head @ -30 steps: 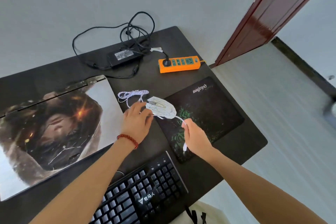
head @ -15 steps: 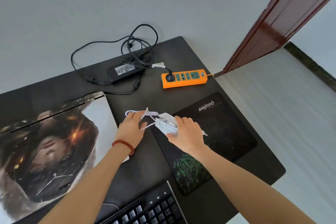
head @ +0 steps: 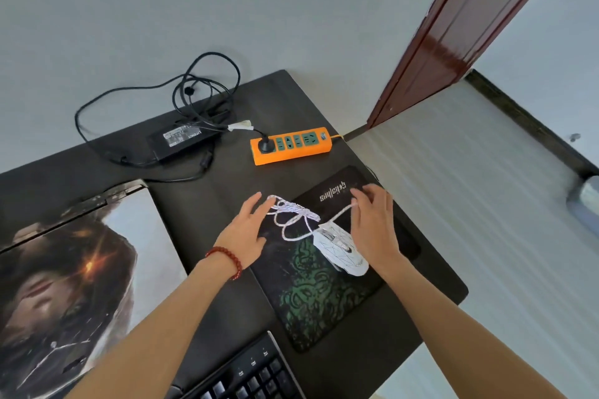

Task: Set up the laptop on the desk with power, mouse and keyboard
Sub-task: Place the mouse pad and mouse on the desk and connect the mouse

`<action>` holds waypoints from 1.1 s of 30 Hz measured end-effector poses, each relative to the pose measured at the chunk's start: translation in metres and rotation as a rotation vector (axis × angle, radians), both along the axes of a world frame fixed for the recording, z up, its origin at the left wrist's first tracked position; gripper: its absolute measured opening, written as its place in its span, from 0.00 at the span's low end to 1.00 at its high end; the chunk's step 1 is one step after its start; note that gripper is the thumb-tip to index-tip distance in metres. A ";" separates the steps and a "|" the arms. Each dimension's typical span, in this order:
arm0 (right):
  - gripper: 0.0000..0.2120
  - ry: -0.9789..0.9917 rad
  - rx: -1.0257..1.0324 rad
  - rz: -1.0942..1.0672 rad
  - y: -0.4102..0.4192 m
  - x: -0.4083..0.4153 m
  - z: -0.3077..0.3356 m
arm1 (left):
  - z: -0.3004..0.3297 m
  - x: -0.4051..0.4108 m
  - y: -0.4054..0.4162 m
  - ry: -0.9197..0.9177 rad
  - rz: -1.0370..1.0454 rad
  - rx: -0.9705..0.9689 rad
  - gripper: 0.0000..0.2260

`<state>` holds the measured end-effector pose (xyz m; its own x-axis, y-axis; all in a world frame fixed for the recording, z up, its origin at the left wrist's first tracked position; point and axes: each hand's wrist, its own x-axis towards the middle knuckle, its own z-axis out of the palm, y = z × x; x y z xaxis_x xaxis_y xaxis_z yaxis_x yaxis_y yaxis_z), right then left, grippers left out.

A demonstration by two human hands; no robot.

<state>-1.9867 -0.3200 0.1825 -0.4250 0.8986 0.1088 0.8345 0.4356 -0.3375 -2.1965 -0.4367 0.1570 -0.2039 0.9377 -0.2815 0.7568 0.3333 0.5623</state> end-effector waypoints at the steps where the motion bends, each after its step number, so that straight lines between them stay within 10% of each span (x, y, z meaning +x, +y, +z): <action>1: 0.16 -0.052 0.074 0.002 0.005 -0.011 0.013 | 0.003 -0.008 -0.004 -0.021 0.036 -0.038 0.31; 6: 0.18 -0.142 -0.033 0.175 0.017 -0.076 0.064 | 0.029 -0.049 -0.027 -0.197 0.413 0.060 0.17; 11: 0.25 0.253 -0.713 0.488 -0.001 -0.133 0.080 | 0.047 -0.084 -0.055 -0.190 0.679 0.100 0.10; 16: 0.12 0.822 -1.313 0.029 -0.033 -0.187 0.063 | 0.040 -0.106 -0.097 -0.072 0.819 0.070 0.12; 26: 0.18 0.119 -0.905 0.302 -0.066 -0.227 -0.016 | -0.015 -0.100 -0.118 0.285 0.785 -0.066 0.21; 33: 0.11 0.059 -0.853 0.340 -0.074 -0.243 -0.045 | -0.035 -0.104 -0.095 0.267 1.011 -0.047 0.23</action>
